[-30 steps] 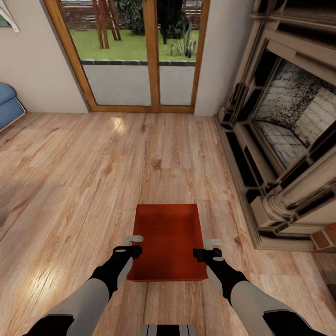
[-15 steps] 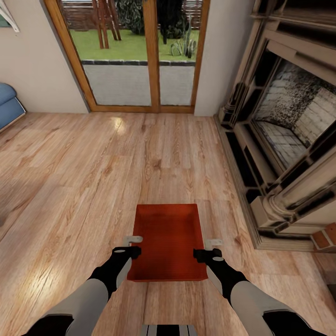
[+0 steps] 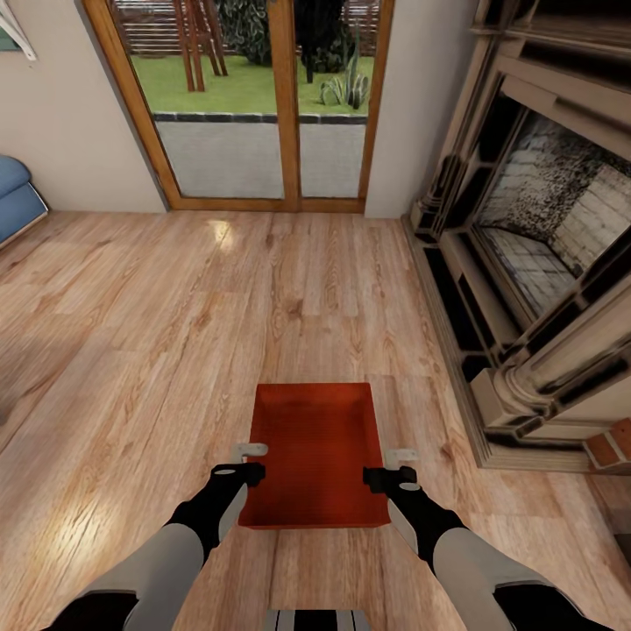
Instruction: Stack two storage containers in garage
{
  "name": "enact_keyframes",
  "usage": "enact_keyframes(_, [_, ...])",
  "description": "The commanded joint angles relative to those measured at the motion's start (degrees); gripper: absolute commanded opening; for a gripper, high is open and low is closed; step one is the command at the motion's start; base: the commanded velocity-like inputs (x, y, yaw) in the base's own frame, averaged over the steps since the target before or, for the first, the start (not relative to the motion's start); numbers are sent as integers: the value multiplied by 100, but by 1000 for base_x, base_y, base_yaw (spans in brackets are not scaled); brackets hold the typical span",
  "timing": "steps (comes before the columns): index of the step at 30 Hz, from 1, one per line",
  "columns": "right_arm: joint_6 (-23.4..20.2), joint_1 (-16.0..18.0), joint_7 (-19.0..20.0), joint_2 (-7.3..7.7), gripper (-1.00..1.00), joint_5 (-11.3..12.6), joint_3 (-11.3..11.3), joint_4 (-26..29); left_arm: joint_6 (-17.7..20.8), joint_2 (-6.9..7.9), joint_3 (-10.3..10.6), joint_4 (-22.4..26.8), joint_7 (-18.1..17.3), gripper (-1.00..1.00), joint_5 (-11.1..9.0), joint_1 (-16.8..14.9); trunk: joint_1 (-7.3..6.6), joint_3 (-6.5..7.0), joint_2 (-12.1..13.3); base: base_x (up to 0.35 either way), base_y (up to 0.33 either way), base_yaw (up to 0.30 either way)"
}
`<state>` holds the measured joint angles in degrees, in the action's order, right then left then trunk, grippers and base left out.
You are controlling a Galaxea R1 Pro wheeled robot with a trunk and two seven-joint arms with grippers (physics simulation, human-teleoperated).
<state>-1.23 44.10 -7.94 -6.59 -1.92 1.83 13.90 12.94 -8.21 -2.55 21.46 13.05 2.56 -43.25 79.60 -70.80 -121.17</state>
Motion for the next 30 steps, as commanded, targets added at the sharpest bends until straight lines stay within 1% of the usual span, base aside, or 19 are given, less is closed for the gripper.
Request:
enact_keyframes(1, [-13, 2, -29, 0, 100, -19, 19, 2, 33, -5, -26, 11, 5, 100, 26, 0, -1, -3, -1, 0, 0, 0])
enact_keyframes(30, [13, 2, -27, 5, 100, -19, 19, 7, 33, -13, -35, 51, 4, 100, 17, 0, -1, -3, -1, 0, 0, 0])
